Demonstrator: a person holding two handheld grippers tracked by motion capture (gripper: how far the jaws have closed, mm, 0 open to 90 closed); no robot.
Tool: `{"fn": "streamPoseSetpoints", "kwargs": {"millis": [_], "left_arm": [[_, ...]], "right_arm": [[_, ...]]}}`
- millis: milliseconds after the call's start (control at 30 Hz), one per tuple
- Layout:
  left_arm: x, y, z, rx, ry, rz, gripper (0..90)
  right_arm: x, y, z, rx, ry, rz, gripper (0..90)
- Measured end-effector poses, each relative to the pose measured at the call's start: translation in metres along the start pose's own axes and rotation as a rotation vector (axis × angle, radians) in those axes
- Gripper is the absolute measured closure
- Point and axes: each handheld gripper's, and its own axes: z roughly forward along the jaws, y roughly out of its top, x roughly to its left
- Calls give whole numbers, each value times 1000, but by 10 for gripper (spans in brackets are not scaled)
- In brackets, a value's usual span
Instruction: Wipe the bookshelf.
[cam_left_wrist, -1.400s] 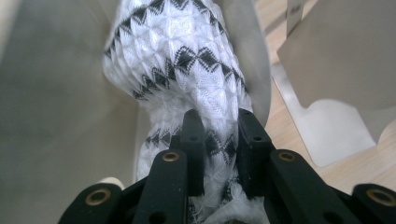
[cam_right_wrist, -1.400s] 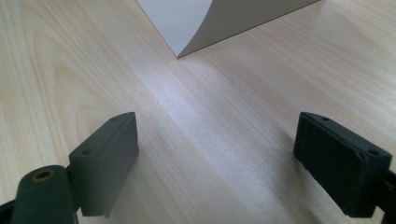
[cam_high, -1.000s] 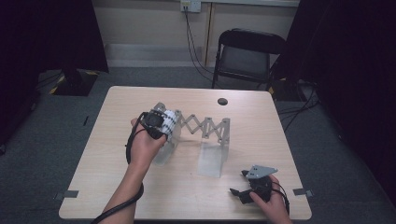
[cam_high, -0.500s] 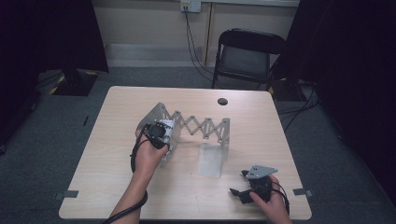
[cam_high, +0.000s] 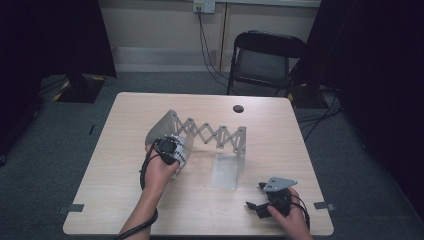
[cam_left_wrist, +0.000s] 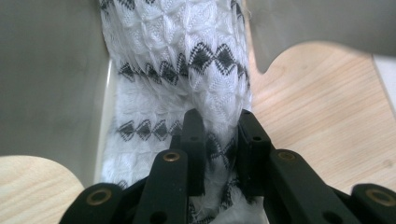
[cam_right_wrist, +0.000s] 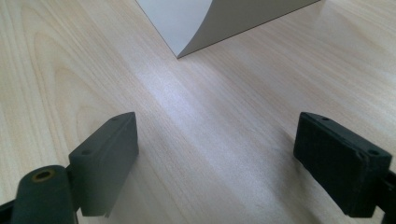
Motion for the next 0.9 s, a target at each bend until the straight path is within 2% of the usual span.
{"fn": "streamPoseSetpoints", "kwargs": {"millis": [133, 267, 400, 633, 900], "left_arm": [[-1, -2, 2, -4, -5, 5, 759], [-1, -1, -3, 0, -2, 1, 759], [2, 4, -20, -19, 0, -11, 759], [8, 14, -53, -58, 34, -5, 759], [7, 24, -75, -85, 49, 2, 759]], "right_arm": [[0, 0, 0, 0, 0, 0, 135], [0, 0, 0, 0, 0, 0, 135], [0, 0, 0, 0, 0, 0, 135], [0, 0, 0, 0, 0, 0, 135], [0, 0, 0, 0, 0, 1, 135]]}}
